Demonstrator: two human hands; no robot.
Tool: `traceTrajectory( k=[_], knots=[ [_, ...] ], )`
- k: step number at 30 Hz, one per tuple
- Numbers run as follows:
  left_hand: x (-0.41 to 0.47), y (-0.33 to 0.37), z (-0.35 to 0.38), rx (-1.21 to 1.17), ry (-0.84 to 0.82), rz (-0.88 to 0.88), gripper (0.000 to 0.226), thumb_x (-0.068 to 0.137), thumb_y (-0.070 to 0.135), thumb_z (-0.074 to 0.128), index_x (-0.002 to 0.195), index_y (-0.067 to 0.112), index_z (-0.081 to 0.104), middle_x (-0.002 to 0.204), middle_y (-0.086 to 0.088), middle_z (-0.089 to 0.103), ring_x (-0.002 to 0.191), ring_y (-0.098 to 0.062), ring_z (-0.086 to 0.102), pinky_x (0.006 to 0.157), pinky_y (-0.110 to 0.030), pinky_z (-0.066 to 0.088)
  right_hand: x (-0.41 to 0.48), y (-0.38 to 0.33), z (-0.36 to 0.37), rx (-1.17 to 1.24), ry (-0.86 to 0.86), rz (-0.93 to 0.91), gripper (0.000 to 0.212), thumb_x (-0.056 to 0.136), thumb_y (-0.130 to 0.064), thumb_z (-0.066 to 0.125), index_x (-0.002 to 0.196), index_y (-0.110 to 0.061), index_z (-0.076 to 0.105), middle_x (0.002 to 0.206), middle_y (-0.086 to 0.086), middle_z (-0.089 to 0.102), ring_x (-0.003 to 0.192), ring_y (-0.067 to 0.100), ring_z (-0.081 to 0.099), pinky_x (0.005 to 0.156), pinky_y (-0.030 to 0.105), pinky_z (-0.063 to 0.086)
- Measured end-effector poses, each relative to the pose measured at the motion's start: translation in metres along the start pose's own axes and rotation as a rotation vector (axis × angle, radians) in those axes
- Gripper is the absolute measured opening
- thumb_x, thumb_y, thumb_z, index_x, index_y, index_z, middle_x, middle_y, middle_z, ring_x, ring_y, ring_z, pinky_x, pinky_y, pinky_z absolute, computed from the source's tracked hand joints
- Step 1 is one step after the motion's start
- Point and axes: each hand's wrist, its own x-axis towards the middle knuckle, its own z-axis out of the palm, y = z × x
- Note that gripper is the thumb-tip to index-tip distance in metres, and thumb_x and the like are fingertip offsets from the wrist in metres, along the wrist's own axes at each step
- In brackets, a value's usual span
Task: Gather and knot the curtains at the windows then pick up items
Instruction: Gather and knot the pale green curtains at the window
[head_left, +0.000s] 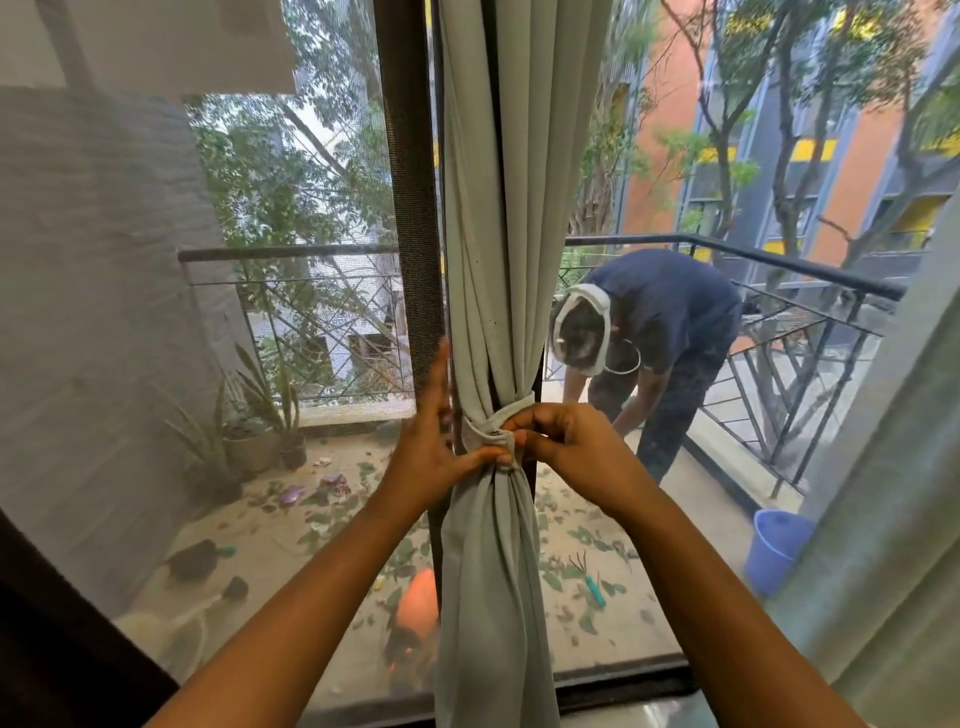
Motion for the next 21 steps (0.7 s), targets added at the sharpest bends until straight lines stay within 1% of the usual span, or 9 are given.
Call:
traceTrajectory(
  k=[2, 4, 6, 9, 11, 14, 15, 19, 21],
  knots=[
    [0.0, -0.001, 0.002, -0.088, -0.038, -0.152, 0.07, 0.062, 0.002, 0.086, 0.12, 0.024, 0.054, 0.11, 0.011, 0.066, 0.108, -0.017, 0.065, 0.082, -0.014, 0.052, -0.004, 0.001, -0.002, -0.023, -0.054, -0.028, 0.017, 0.089, -0.017, 0.063, 0.103, -0.019, 0.07, 0.096, -0.008, 0.071, 0.088, 0.004, 0.066, 0.085, 0.024, 0.053],
    [0.005, -0.003, -0.003, -0.116, -0.034, -0.192, 0.055, 0.061, -0.003, 0.085, 0.107, 0.017, 0.062, 0.095, 0.011, 0.071, 0.094, -0.012, 0.07, 0.082, -0.021, 0.055, -0.009, 0.005, -0.001, -0.053, -0.083, -0.058, 0.024, 0.087, -0.019, 0.065, 0.11, -0.024, 0.064, 0.101, -0.013, 0.067, 0.091, 0.0, 0.063, 0.083, 0.019, 0.052],
    [0.007, -0.003, -0.005, -0.14, -0.048, -0.19, 0.055, 0.062, -0.001, 0.085, 0.112, 0.012, 0.063, 0.101, 0.006, 0.072, 0.095, -0.009, 0.07, 0.085, -0.025, 0.056, -0.018, 0.01, 0.005, -0.031, -0.07, -0.082, 0.039, 0.085, -0.013, 0.067, 0.116, -0.035, 0.055, 0.106, -0.02, 0.06, 0.096, -0.006, 0.059, 0.082, 0.013, 0.049],
    [0.003, 0.0, 0.0, -0.118, -0.012, -0.178, 0.054, 0.065, 0.003, 0.085, 0.109, 0.023, 0.061, 0.102, 0.009, 0.071, 0.093, -0.001, 0.069, 0.08, -0.019, 0.054, -0.029, 0.02, 0.02, 0.116, -0.015, -0.077, 0.054, 0.087, -0.007, 0.064, 0.121, -0.044, 0.043, 0.117, -0.021, 0.052, 0.107, -0.009, 0.053, 0.083, 0.011, 0.048],
    [0.001, 0.002, 0.005, -0.096, 0.022, -0.177, 0.052, 0.066, 0.003, 0.084, 0.106, 0.026, 0.06, 0.099, 0.013, 0.069, 0.088, 0.005, 0.067, 0.075, -0.014, 0.053, -0.034, 0.024, 0.029, 0.217, 0.037, -0.072, 0.058, 0.087, -0.003, 0.062, 0.125, -0.04, 0.04, 0.122, -0.02, 0.048, 0.109, -0.011, 0.052, 0.082, 0.01, 0.047],
    [0.004, 0.0, 0.006, -0.123, 0.056, -0.202, 0.052, 0.067, 0.002, 0.083, 0.113, 0.013, 0.061, 0.101, 0.009, 0.069, 0.088, 0.004, 0.068, 0.076, -0.014, 0.053, -0.035, 0.029, 0.035, 0.411, 0.148, -0.029, 0.066, 0.083, 0.004, 0.065, 0.132, -0.031, 0.037, 0.125, -0.005, 0.056, 0.109, 0.003, 0.059, 0.084, 0.021, 0.052],
    [0.005, 0.0, 0.006, -0.132, 0.051, -0.206, 0.052, 0.067, 0.002, 0.083, 0.113, 0.012, 0.061, 0.102, 0.008, 0.07, 0.09, 0.002, 0.068, 0.077, -0.016, 0.053, -0.033, 0.029, 0.035, 0.438, 0.171, -0.001, 0.067, 0.082, 0.003, 0.067, 0.131, -0.031, 0.037, 0.122, -0.004, 0.059, 0.108, 0.005, 0.06, 0.083, 0.022, 0.053],
    [0.002, 0.004, 0.012, -0.166, 0.021, -0.225, 0.052, 0.069, 0.002, 0.081, 0.114, 0.018, 0.058, 0.102, 0.011, 0.069, 0.089, 0.003, 0.068, 0.076, -0.015, 0.053, -0.023, 0.026, 0.03, 0.294, 0.229, 0.064, 0.053, 0.076, -0.008, 0.076, 0.118, -0.028, 0.052, 0.103, -0.017, 0.062, 0.098, -0.011, 0.059, 0.073, 0.006, 0.047],
    [-0.001, 0.006, 0.011, -0.221, -0.002, -0.244, 0.057, 0.07, 0.003, 0.082, 0.12, 0.012, 0.057, 0.102, 0.011, 0.068, 0.087, 0.004, 0.068, 0.074, -0.015, 0.053, -0.021, 0.026, 0.028, 0.265, 0.224, 0.06, 0.049, 0.074, -0.011, 0.077, 0.117, -0.024, 0.058, 0.1, -0.014, 0.066, 0.096, -0.01, 0.061, 0.074, 0.007, 0.047]
  ],
)
